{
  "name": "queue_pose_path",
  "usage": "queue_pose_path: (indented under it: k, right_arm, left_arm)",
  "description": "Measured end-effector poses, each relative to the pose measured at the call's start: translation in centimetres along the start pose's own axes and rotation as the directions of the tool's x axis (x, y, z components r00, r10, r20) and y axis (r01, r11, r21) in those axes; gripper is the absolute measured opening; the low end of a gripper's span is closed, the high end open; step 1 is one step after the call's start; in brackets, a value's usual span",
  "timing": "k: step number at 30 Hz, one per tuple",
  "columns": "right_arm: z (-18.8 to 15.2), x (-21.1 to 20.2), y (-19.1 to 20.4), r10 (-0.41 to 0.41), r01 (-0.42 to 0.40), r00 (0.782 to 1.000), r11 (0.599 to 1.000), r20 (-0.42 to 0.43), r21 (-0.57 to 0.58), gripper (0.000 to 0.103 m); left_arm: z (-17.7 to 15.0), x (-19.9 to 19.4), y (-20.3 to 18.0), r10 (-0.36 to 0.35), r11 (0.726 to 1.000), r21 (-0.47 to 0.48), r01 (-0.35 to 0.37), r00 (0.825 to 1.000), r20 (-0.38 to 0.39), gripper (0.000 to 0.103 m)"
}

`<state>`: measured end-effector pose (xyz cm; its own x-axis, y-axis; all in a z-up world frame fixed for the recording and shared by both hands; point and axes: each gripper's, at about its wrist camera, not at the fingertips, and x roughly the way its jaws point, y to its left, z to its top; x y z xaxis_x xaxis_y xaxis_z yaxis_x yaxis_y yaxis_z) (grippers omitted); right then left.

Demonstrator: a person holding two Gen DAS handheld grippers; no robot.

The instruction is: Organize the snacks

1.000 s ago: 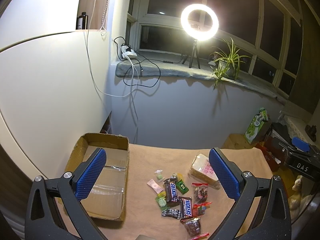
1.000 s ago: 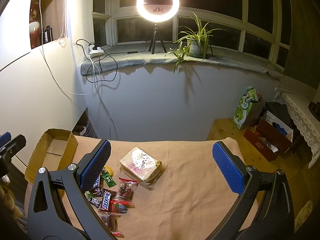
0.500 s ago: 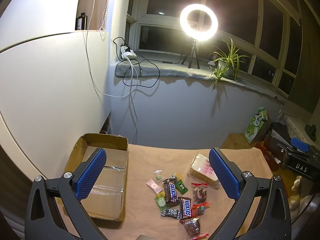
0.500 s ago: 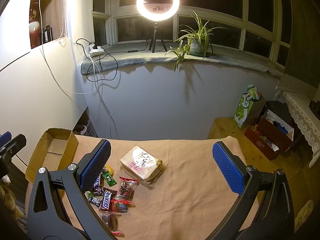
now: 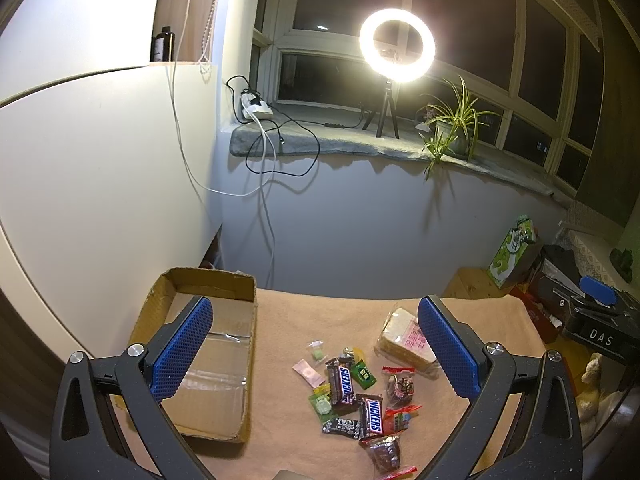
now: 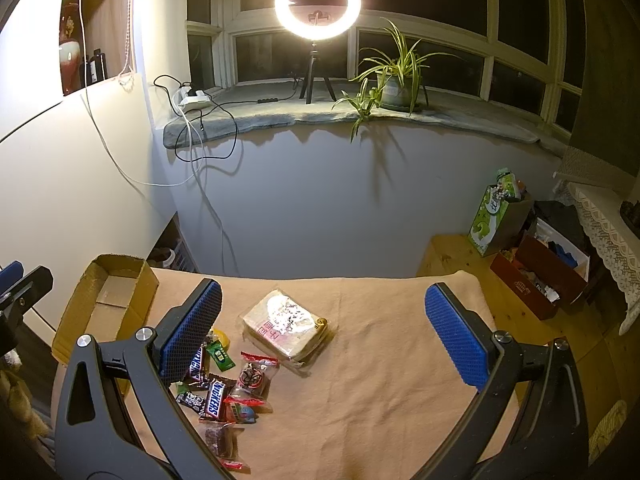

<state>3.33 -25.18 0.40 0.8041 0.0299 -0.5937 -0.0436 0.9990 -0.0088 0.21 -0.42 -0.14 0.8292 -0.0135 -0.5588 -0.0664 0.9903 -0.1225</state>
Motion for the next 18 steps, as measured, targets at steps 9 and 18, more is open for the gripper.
queue_pose_path:
  k: [9,18]
  right_arm:
    - [-0.05,0.2,0.05,0.0,0.0,1.0,1.0,-0.004,0.001,0.103]
    - [-0.51,0.47,0.29,0.003,-0.003,1.0,1.0,-0.008,0.001,0.103]
  left_arm:
    - [-0.05,0.0,-0.09,0.0,1.0,0.0,0.0,1.0,-0.001,0.102]
    - [-0.26,0.07,-0.28,0.001,1.0,0.002,0.0,1.0,-0.006,0.102]
